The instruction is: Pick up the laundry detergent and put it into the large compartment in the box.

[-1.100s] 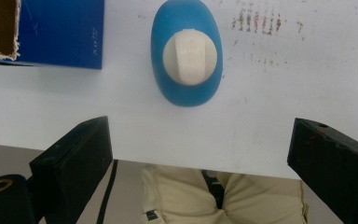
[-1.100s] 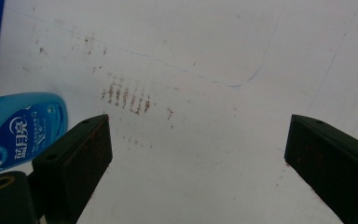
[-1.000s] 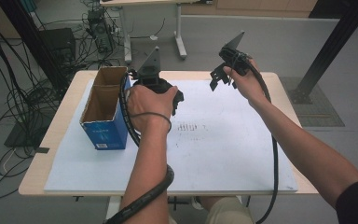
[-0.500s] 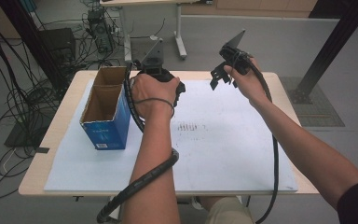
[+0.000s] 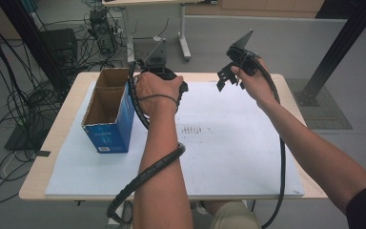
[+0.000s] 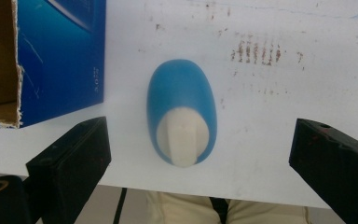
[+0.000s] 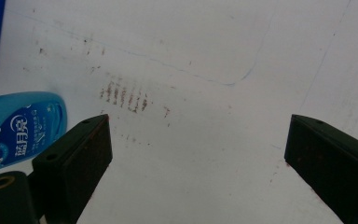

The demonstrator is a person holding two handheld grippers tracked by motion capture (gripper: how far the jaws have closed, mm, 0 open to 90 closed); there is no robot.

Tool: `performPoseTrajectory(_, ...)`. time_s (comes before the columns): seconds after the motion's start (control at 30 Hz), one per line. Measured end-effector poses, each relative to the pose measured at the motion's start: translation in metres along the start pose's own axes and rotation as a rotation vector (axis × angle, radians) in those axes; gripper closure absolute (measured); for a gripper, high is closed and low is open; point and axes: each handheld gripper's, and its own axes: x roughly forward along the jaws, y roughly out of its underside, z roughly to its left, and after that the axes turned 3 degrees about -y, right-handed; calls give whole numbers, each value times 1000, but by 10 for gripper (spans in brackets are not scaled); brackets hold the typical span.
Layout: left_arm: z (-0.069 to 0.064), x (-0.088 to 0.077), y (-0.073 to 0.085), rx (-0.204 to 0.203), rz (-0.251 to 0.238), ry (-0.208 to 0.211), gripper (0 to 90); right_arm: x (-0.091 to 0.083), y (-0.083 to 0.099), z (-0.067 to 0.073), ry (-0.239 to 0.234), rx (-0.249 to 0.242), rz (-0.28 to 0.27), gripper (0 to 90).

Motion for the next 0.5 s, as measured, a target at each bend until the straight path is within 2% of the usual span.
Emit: performPoseTrajectory(0.5, -2, 23, -7, 3, 29, -5, 52, -1, 1, -2, 5, 1, 0, 76)
